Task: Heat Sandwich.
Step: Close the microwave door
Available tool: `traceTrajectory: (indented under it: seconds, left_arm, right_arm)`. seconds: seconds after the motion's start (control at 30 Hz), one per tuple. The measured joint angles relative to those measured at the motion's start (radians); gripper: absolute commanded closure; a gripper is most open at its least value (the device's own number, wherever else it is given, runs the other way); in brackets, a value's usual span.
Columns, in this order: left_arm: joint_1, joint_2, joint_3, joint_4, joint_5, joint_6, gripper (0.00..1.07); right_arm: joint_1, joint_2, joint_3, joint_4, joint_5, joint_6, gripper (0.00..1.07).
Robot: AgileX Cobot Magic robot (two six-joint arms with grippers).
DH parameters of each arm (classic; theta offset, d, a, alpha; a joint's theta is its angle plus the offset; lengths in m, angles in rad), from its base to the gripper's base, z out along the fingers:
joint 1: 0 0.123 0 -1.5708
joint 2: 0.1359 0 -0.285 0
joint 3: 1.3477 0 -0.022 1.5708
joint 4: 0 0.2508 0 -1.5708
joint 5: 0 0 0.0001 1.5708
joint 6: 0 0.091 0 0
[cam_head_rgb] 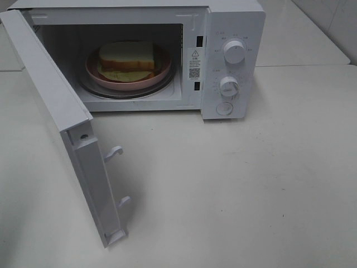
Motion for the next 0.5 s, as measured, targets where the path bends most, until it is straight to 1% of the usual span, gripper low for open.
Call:
traceTrajectory:
  seconds: [0.13, 0.17, 0.23, 0.3, 0.4, 0.43, 0.47, 0.5]
  left_arm:
    - [0.000, 0.062, 0.000, 0.018, -0.034, 0.001, 1.07]
    - [0.000, 0.106, 0.000, 0.031, -0.060, 0.001, 1.07]
    - [0.000, 0.146, 0.000, 0.040, -0.101, 0.001, 1.07]
    - [0.000, 0.163, 0.000, 0.040, -0.120, 0.001, 1.07]
    - [0.000, 0.245, 0.001, 0.042, -0.243, 0.003, 1.07]
    - [0.000, 0.245, 0.001, 0.042, -0.243, 0.003, 1.07]
    - [0.000, 0.280, 0.012, 0.042, -0.317, 0.008, 1.07]
    - [0.000, 0.298, 0.023, 0.042, -0.351, 0.011, 1.07]
  right_arm:
    - [0.000, 0.000, 0.000, 0.000, 0.000, 0.000, 0.31]
    - [0.000, 0.000, 0.000, 0.000, 0.000, 0.000, 0.31]
    - [0.000, 0.000, 0.000, 0.000, 0.000, 0.000, 0.31]
    - [0.000, 0.000, 0.000, 0.000, 0.000, 0.000, 0.31]
    - [0.000, 0.000, 0.000, 0.000, 0.000, 0.000, 0.31]
    - [0.000, 0.000, 0.000, 0.000, 0.000, 0.000, 0.31]
    - [0.000, 0.000, 0.000, 0.000, 0.000, 0.000, 0.31]
    - [0.000, 0.000, 0.000, 0.000, 0.000, 0.000, 0.31]
